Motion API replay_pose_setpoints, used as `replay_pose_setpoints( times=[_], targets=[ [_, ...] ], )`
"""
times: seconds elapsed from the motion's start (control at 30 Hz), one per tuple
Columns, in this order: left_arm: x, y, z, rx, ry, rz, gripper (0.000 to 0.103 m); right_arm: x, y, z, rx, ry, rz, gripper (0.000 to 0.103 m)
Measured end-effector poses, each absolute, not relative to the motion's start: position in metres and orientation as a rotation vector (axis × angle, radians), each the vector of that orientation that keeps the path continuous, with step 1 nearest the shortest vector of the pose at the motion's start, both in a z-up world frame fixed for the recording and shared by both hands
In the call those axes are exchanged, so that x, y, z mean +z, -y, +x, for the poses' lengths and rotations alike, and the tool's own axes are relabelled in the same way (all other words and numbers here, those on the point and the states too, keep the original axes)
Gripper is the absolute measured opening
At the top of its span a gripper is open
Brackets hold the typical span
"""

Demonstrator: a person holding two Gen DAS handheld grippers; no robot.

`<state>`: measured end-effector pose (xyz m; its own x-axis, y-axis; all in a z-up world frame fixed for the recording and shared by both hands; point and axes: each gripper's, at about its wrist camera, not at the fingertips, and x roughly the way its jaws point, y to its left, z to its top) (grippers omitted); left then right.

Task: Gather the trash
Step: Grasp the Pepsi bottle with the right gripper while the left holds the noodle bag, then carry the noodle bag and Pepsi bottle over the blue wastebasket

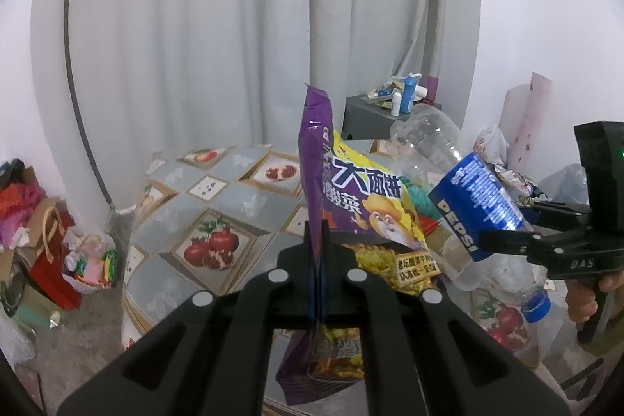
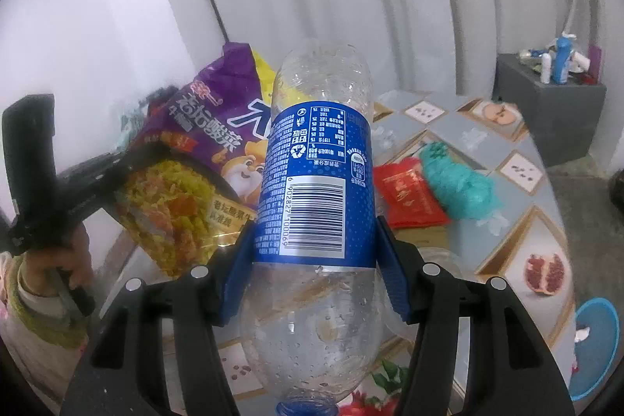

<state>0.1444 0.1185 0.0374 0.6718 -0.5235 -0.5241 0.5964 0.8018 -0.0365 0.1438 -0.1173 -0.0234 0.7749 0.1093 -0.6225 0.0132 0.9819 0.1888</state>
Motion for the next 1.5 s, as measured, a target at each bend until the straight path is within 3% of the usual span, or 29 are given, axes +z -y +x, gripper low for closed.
replay_pose_setpoints(
  times=[0.37,1.1,1.3,1.5],
  targets=[
    [0.075,-0.073,0.105,-0.679,-0.447,0.224,0.001,0.007,0.133,0.077,-0.028,-0.590,0.220,0.056],
    [0.098,0.083,0.034,-0.932,-0.336,0.423,0.001,0.026,0.211,-0.079,-0.310,-0.444,0.387,0.056],
    [0.090,0.161,0.032,-1.099,-0.387,0.474,0.001,0.015,0.258,-0.143,-0.509,-0.403,0.507,0.056],
    [0.047,0.283,0.027,-1.243,-0.483,0.638,0.002,-0.025,0.322,-0.200,-0.688,-0.413,0.706,0.056]
  ],
)
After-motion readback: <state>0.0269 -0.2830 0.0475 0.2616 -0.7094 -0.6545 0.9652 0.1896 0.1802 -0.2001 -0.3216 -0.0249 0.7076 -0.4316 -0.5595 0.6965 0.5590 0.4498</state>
